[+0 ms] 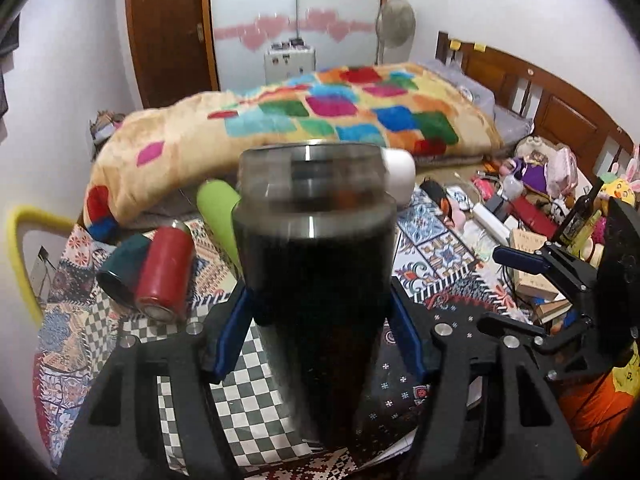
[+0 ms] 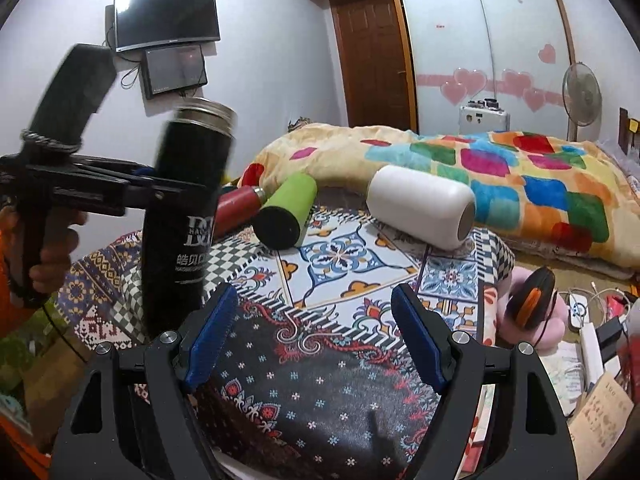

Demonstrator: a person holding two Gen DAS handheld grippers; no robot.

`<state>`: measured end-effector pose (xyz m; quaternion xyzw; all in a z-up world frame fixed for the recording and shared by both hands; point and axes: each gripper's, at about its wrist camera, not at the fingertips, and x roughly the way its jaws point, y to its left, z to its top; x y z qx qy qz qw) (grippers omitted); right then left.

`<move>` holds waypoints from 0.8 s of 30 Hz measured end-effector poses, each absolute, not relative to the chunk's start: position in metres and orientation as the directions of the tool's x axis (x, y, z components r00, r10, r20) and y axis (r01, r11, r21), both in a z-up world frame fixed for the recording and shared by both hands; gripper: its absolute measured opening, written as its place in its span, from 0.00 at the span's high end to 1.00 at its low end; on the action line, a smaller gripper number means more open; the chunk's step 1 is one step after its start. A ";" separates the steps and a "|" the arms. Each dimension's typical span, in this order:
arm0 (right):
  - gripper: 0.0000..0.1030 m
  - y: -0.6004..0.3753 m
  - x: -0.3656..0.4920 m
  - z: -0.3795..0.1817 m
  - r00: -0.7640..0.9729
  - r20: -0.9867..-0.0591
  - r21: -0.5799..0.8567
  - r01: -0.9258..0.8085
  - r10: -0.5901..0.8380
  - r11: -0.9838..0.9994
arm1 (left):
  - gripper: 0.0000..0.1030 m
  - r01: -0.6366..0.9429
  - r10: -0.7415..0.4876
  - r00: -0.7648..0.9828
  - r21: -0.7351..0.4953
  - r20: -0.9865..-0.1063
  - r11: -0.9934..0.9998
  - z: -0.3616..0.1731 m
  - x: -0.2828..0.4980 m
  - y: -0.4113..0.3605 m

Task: Flip cup upright
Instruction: 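Rotate the right gripper to hold the black thermos vertical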

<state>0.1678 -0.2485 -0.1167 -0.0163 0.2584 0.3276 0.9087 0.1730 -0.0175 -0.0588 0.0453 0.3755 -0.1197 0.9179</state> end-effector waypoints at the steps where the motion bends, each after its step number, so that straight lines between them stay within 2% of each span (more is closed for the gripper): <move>1: 0.25 -0.248 0.167 -0.115 0.655 -0.477 0.137 -0.603 0.586 0.786 | 0.38 0.256 -0.191 0.694 -0.010 -0.694 0.967 -0.057 0.172 -0.017; 9: 0.25 -0.245 0.170 -0.105 0.675 -0.450 0.124 -0.601 0.584 0.790 | 0.38 0.256 -0.193 0.728 -0.001 -0.658 0.967 -0.054 0.183 -0.018; 24: 0.25 -0.240 0.175 -0.109 0.672 -0.456 0.134 -0.596 0.583 0.792 | 0.38 0.264 -0.208 0.717 -0.017 -0.666 0.964 -0.066 0.209 -0.027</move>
